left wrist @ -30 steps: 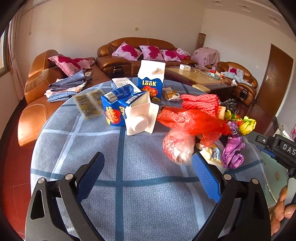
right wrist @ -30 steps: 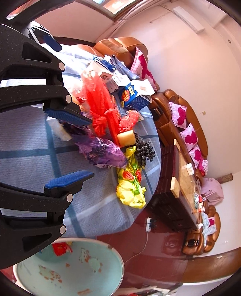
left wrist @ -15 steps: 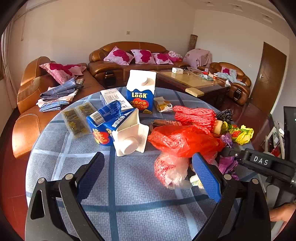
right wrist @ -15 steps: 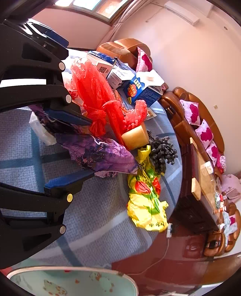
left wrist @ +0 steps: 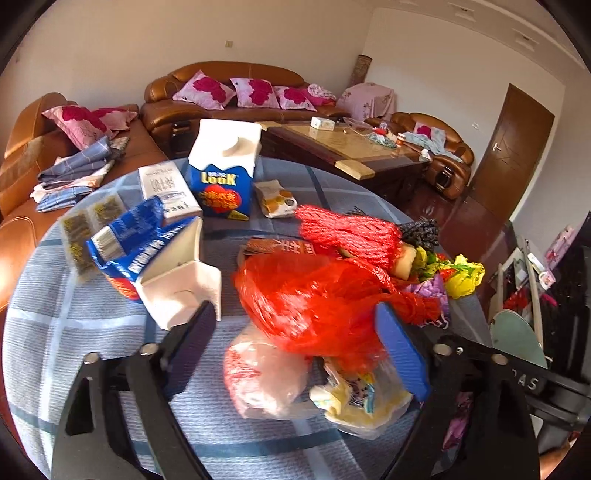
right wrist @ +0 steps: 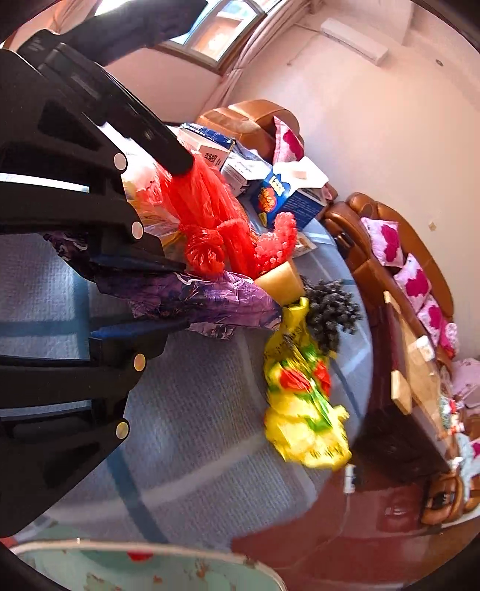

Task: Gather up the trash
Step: 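Grasp the purple plastic bag with the right tool while the left tool grasps the red bag, then lift both bags and carry them over the mint-green bucket, then open both tools to drop the purple and red bags into the bucket, then move both open tools back over the remaining trash on the table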

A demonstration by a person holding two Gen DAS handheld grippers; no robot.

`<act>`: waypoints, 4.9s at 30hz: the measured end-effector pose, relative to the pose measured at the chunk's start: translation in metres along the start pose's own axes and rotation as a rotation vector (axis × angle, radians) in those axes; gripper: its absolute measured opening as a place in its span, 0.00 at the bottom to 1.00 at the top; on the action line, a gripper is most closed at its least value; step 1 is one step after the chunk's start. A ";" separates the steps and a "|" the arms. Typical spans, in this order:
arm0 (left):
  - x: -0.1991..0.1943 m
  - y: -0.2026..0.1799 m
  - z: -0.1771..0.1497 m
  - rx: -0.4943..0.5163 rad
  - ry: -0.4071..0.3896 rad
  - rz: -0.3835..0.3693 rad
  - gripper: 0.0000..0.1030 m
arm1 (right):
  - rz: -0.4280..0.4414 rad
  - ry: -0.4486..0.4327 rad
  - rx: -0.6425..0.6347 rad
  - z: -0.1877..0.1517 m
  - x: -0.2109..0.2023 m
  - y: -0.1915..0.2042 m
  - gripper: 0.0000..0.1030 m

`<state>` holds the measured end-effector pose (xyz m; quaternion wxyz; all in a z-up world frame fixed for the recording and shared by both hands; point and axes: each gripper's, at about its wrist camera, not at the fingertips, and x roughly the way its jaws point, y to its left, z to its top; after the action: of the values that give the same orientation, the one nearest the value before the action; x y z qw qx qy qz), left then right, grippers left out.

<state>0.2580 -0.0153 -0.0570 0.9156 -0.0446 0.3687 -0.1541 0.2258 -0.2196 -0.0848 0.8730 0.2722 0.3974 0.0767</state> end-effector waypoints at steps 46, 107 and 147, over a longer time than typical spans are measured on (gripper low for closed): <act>-0.125 -0.097 -0.060 0.098 -0.166 0.022 0.19 | -0.085 -0.267 -0.060 -0.060 -0.168 -0.027 0.24; -0.009 -0.287 -0.100 0.331 0.044 -0.019 0.31 | -0.415 -0.271 0.051 -0.043 -0.199 -0.189 0.29; -0.087 -0.192 -0.079 0.220 -0.136 0.129 0.94 | -0.439 -0.495 -0.133 -0.064 -0.216 -0.092 0.80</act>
<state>0.0967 -0.1674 -0.0190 0.9459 0.0695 0.2885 -0.1312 0.0255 -0.3459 -0.0273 0.9546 0.1329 0.2166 -0.1556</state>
